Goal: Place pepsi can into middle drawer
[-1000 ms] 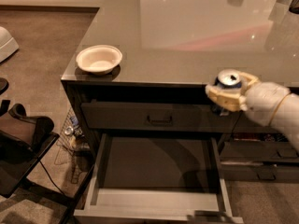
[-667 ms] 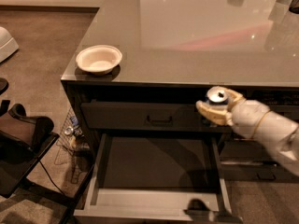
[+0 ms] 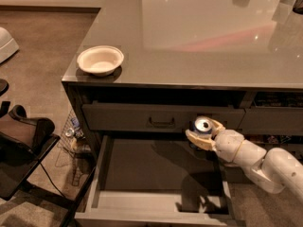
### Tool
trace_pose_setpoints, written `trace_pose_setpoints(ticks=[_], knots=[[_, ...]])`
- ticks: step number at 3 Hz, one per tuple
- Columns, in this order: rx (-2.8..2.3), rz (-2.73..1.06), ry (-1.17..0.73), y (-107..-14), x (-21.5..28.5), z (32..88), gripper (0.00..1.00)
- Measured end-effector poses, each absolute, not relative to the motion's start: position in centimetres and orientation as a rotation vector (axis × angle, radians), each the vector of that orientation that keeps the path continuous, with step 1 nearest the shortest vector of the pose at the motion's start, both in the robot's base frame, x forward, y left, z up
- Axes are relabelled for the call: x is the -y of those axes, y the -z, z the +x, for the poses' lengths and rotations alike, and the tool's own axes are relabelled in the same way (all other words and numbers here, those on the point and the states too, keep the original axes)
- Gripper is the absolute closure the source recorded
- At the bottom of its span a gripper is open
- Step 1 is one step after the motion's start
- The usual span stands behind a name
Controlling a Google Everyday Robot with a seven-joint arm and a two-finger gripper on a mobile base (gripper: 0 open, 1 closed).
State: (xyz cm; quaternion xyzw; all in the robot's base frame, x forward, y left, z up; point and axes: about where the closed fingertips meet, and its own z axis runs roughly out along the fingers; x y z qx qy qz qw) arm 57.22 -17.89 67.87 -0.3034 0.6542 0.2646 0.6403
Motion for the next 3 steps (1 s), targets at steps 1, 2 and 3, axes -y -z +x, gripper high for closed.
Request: trace_pose_setpoints(ticks=[1, 2, 3], knots=[[-1.492, -0.684, -0.618, -67.1, 17.7, 57.2, 1.00], [-1.517, -0.706, -0.653, -64.4, 16.0, 57.4, 1.00], [-1.569, -0.733, -0.717, -58.9, 12.9, 58.2, 1.00]])
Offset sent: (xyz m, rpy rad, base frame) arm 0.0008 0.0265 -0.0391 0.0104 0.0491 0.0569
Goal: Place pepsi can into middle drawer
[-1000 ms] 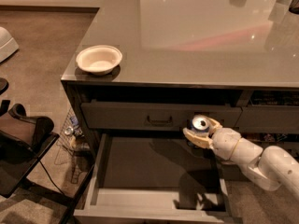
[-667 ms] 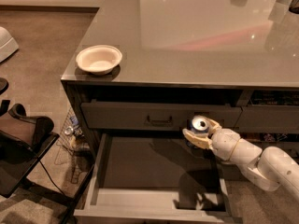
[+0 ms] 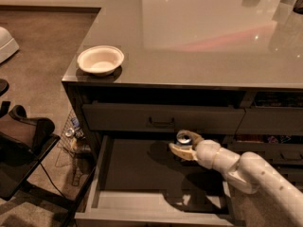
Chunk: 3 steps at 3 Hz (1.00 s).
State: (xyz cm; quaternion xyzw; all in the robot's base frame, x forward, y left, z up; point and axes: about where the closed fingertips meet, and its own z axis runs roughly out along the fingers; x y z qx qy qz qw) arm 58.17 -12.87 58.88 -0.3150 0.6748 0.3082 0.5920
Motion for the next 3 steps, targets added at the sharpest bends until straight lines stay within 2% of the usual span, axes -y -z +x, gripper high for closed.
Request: trace_pose_setpoints(ticks=[2, 3], knots=[[-1.622, -0.772, -0.871, -47.1, 3.1, 59.1, 1.00], [-1.567, -0.768, -0.911, -44.7, -0.8, 58.9, 1.00]])
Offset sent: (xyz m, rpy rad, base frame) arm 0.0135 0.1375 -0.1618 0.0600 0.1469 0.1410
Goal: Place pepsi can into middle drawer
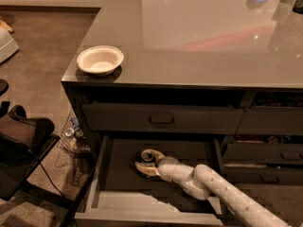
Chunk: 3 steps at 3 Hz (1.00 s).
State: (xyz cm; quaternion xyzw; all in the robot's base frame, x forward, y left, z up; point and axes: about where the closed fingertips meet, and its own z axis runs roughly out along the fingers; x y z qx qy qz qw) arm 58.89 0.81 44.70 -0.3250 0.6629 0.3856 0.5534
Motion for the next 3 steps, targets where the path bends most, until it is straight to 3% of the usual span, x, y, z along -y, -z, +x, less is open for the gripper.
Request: trace_pose_setpoints(ticks=[1, 3], knots=[[-1.568, -0.765, -0.920, -44.39, -1.12, 58.68, 0.82], [-1.564, -0.769, -0.926, -44.49, -1.53, 58.64, 0.35]])
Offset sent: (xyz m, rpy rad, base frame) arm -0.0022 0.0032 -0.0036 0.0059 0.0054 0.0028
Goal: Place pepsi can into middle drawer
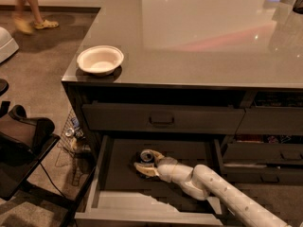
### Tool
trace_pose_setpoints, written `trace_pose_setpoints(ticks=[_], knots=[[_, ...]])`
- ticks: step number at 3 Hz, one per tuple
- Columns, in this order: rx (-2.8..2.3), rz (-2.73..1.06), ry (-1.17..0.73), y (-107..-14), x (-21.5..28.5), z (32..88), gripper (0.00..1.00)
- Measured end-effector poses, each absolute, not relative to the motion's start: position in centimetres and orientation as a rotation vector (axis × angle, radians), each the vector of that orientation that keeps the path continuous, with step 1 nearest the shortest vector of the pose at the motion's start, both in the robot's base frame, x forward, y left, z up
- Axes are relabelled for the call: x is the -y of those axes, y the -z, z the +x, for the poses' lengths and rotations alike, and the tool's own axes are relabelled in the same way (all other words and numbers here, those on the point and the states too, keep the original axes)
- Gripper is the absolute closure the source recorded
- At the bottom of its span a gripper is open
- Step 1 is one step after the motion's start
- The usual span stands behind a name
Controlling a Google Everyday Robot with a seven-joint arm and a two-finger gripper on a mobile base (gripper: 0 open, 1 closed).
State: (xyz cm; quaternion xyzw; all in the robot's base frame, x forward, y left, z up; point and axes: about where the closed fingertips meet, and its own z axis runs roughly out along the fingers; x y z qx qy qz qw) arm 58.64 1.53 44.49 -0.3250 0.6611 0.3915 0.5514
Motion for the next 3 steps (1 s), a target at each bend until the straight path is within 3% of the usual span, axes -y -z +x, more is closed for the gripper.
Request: trace_pose_setpoints(ticks=[1, 2, 3], knots=[[-1.562, -0.771, -0.929, -44.53, -1.74, 58.61, 0.12], [-1.561, -0.772, -0.932, -44.57, -1.90, 58.59, 0.00], [-1.561, -0.772, -0.932, -44.57, -1.91, 58.59, 0.00]])
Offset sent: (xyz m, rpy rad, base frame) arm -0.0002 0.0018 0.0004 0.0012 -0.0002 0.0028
